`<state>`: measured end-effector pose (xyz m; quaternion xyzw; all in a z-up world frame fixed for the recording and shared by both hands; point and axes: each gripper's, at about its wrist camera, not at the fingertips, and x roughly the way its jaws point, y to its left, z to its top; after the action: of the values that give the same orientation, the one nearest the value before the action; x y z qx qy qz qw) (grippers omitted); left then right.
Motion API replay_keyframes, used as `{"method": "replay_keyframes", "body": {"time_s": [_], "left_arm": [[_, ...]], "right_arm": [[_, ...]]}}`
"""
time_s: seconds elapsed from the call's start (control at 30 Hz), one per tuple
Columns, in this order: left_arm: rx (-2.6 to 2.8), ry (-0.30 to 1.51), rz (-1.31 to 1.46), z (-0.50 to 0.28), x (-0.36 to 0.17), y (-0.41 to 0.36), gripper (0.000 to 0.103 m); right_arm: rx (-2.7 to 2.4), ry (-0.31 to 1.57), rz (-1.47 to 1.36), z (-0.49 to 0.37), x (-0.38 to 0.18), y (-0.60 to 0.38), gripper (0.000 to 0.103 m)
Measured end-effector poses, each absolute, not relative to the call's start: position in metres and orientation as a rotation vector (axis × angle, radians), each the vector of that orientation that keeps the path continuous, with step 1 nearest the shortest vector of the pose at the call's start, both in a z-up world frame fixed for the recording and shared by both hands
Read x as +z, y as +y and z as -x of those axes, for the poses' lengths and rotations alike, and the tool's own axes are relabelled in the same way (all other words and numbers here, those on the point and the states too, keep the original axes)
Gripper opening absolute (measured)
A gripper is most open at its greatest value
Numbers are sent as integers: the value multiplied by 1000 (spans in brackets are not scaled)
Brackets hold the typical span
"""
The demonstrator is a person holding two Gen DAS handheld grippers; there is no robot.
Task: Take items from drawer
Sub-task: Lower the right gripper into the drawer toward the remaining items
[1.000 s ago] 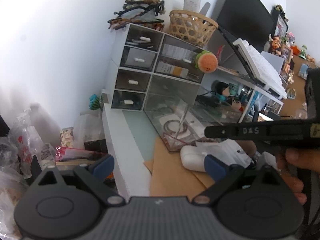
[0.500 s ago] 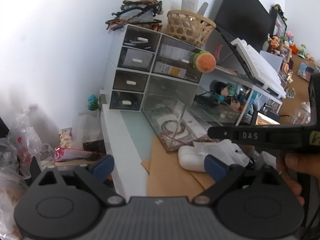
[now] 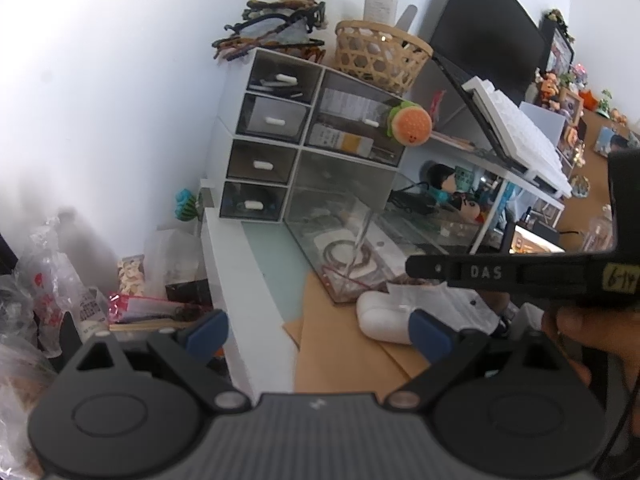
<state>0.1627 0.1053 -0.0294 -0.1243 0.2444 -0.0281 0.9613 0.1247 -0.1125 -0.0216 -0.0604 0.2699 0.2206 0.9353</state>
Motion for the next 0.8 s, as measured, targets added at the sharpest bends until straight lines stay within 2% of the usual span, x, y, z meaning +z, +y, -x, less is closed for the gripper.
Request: {"method": "replay_keyframes", "body": {"time_s": [0.03, 0.8], "left_arm": [[-56, 496, 253, -162, -29, 106, 98], [-40, 506, 251, -166, -31, 106, 98]], "right_arm": [[448, 547, 129, -125, -23, -112, 21], [468, 574, 85, -130, -20, -117, 21]]}}
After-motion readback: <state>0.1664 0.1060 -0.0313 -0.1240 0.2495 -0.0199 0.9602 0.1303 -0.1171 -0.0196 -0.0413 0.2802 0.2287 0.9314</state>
